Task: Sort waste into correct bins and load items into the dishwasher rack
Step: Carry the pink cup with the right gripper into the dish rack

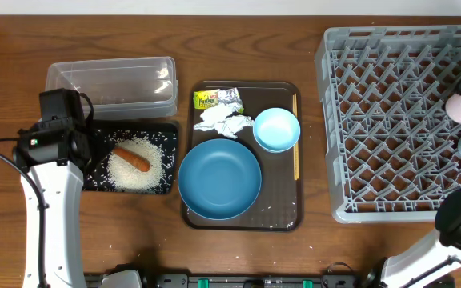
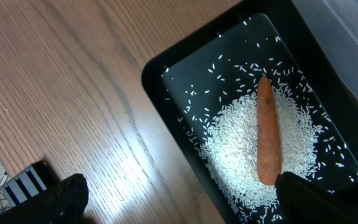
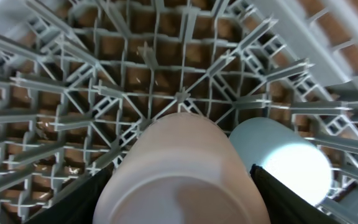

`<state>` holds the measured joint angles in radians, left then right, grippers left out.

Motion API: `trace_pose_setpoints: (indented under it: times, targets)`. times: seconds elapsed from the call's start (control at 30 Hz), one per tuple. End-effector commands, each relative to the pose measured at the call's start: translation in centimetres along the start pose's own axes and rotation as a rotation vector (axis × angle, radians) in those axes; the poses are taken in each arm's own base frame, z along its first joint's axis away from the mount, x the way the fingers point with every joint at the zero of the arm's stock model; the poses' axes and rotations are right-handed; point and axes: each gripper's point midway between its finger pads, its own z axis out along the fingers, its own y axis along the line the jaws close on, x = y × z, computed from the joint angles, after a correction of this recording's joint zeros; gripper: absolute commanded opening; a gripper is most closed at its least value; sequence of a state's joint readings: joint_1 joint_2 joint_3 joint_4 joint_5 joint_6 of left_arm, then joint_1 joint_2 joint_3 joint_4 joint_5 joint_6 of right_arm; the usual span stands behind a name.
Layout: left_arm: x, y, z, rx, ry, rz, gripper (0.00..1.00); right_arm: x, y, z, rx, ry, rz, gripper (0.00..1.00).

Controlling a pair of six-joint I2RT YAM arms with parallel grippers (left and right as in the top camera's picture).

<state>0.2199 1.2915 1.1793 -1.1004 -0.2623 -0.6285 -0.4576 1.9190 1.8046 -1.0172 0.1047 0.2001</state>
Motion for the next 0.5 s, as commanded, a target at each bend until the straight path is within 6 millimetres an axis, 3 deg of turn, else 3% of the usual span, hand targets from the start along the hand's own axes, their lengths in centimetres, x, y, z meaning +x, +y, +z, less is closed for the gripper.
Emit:
trace_pose_setpoints:
  times: [0.0,0.47]
  targets:
    - [-0.4,0.2,-0.2,-0.012,-0.012,-0.010,0.98,0.6,0.7,1.0,-0.029,0.034,-0.027,0.61]
    - [-0.4,0.2,-0.2,-0.012,-0.012,-0.010,0.98,1.8,1.7,0.6,-0.054,0.074,-0.047,0.82]
